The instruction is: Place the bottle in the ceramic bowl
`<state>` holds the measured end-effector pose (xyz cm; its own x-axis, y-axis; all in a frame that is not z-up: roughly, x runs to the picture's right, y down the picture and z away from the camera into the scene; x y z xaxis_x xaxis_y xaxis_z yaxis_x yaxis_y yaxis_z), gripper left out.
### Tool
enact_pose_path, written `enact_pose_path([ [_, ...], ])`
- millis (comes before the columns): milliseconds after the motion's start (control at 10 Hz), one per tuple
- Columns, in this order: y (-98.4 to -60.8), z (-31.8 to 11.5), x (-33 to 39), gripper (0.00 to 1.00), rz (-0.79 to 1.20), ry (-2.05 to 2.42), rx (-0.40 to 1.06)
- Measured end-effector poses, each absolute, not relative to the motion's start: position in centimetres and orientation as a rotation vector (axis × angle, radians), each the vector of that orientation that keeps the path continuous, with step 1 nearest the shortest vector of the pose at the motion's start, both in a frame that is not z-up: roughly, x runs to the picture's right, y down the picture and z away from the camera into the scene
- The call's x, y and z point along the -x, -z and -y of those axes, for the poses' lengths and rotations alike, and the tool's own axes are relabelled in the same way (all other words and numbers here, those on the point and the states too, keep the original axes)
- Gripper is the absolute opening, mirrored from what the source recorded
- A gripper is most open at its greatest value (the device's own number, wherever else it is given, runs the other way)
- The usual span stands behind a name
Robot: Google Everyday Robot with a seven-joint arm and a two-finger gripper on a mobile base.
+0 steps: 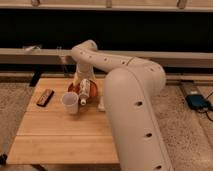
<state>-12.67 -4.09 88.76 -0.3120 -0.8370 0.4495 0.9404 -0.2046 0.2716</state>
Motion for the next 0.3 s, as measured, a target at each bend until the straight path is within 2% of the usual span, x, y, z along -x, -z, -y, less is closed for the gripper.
enact_pose_path([
  [300,-88.78,4.15,12.44,0.8,0.59,1.798,0.24],
])
